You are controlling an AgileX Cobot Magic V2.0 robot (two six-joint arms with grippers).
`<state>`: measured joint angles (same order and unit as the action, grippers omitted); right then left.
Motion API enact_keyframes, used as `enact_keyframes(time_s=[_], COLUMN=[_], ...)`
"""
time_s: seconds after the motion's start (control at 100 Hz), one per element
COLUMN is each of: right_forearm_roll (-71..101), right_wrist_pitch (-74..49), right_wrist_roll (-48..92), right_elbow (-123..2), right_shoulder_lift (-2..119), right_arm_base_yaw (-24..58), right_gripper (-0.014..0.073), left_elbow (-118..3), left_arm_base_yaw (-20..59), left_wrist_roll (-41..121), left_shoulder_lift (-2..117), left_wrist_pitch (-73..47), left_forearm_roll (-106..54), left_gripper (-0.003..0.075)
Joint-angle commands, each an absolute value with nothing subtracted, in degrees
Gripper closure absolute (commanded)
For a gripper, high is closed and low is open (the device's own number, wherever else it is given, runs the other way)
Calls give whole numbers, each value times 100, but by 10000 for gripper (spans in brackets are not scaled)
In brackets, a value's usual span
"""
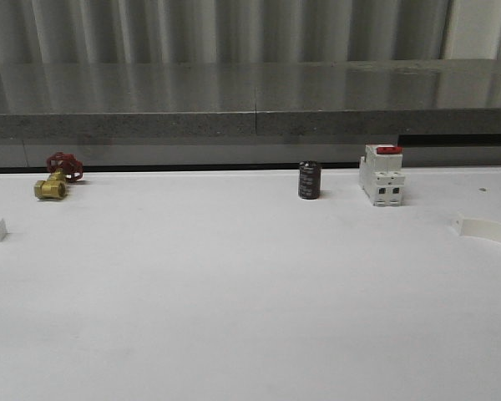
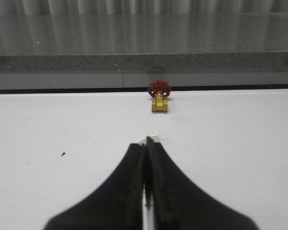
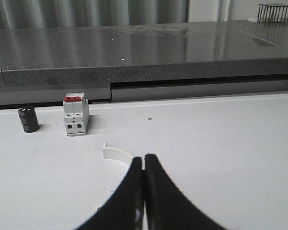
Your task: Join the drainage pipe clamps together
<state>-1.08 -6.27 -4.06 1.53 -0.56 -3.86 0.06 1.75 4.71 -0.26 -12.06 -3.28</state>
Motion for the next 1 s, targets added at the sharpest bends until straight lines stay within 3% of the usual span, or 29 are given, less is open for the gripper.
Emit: enact_keyframes(time_s=[0.0, 0.43, 0.68, 0.99], right_forearm_roll=[-104, -104, -104, -104], right_wrist_pitch=[-224, -224, -224, -224], right_wrist_roll=[-373, -373, -373, -373], right_elbow=[62, 62, 62, 62], right_shoulder_lift=[-168, -168, -168, -168], right_arm_base_yaw=[-411, -411, -411, -411], right_gripper=[659, 659, 659, 659], left_elbow=[263, 105, -1015, -2608], left_arm_base_yaw=[182, 182, 182, 182], left_wrist_roll=[455, 455, 455, 455], left_shoulder_lift=[-181, -181, 259, 2166], left_wrist_pitch=[-737, 191, -1159, -2717], left_forearm_roll=[-338, -338, -323, -247], left_gripper=[741, 741, 741, 722])
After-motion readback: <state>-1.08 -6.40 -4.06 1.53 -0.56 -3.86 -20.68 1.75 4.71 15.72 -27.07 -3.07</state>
